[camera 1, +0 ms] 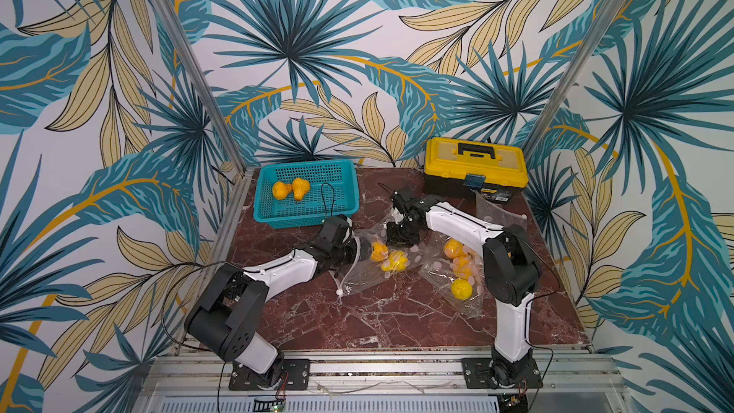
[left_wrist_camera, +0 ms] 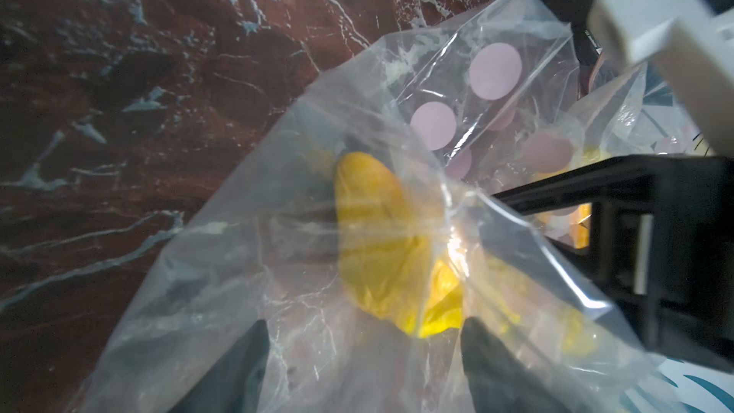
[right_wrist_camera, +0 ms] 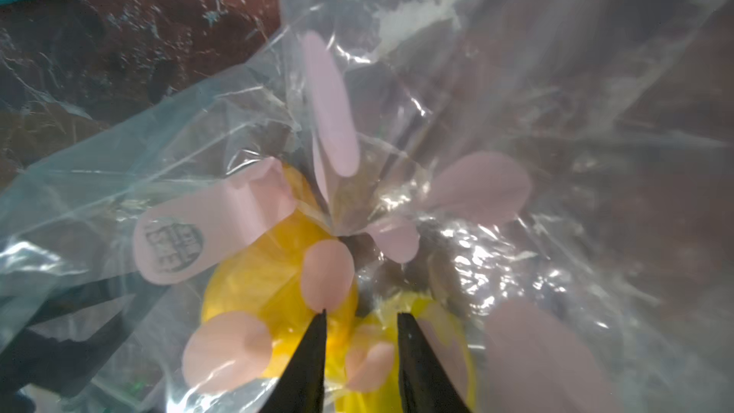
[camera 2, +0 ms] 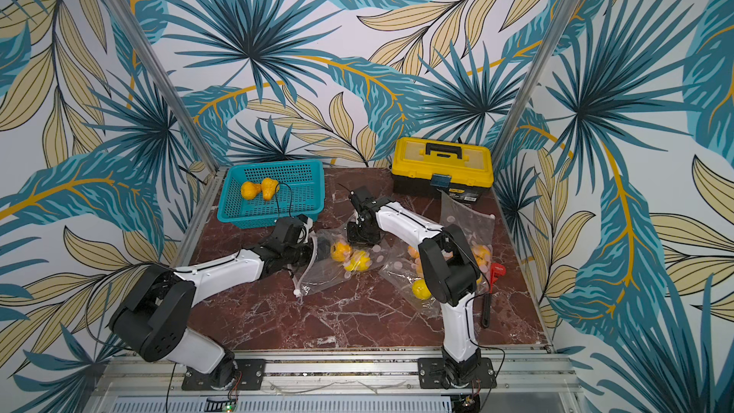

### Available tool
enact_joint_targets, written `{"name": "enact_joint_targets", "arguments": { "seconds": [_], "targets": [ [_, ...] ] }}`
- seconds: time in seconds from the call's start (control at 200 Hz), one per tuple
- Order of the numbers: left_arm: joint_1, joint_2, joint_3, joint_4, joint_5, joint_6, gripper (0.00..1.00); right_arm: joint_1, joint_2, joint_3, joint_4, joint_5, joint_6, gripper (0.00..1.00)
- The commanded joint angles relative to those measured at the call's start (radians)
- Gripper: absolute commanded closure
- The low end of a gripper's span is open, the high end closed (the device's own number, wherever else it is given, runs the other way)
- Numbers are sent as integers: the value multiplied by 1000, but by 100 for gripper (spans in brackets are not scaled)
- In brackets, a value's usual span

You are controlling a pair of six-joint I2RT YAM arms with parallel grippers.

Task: Open the zip-top bag and take out the pear
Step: Pick up the pear from the zipper food storage bag.

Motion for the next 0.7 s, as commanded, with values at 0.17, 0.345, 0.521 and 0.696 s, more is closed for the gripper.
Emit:
{"name": "enact_joint_targets", "arguments": {
  "seconds": [0.17, 0.345, 0.521, 0.696],
  "targets": [
    [-17, 65, 54, 13, -34, 1, 20, 11, 38, -109, 207, -270, 41, 68],
    [-21, 118, 64, -4, -56, 17, 19, 9, 39, -100, 148, -196, 30, 71],
    [-29, 179, 88, -53, -36, 42, 19, -5, 35, -93, 88, -89, 27, 71],
    [-31, 175, 72, -53, -26, 48, 24, -29, 34, -91, 57, -33, 14, 72]
  ]
}}
